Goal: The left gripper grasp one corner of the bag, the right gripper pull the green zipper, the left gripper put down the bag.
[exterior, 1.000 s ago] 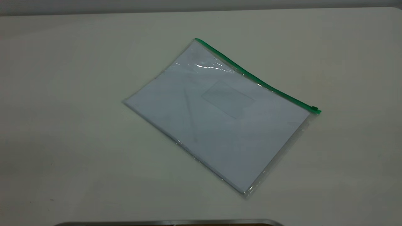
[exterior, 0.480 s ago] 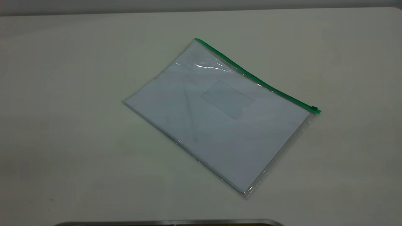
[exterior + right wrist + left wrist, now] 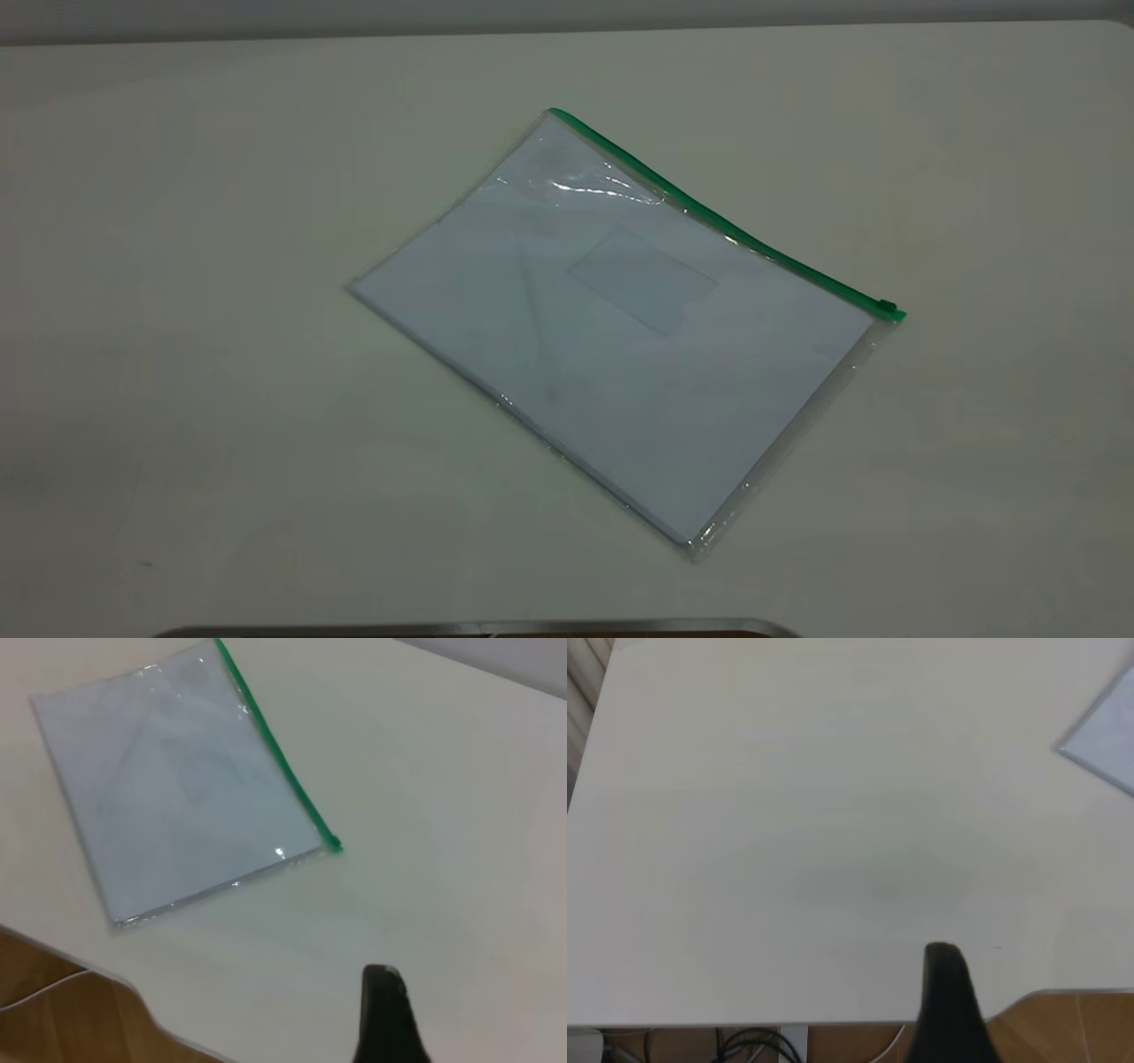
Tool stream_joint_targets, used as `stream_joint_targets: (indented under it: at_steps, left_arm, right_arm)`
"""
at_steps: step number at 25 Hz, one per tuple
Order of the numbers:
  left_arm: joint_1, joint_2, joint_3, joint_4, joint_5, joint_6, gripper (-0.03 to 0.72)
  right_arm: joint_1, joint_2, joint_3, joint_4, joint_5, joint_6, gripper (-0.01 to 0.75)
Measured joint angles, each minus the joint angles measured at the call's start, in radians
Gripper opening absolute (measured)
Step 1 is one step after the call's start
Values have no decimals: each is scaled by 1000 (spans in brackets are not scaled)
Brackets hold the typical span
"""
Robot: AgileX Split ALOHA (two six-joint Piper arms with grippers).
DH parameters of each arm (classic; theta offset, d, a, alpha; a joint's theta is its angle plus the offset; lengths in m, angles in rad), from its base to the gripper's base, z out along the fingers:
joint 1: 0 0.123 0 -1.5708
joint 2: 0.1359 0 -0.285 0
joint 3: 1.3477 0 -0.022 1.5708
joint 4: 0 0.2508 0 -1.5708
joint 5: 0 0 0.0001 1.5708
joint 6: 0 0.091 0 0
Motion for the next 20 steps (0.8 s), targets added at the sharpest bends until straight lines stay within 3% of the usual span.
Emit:
stream_joint_targets:
  at_steps: [8, 20]
  left_arm:
    - [0, 0, 0, 0, 0, 0, 590]
    - [0, 0, 0, 0, 0, 0, 590]
  right_arm:
    - [-172, 0, 0, 0, 0, 0, 522]
    - [-182, 0, 0, -35, -1, 105, 522]
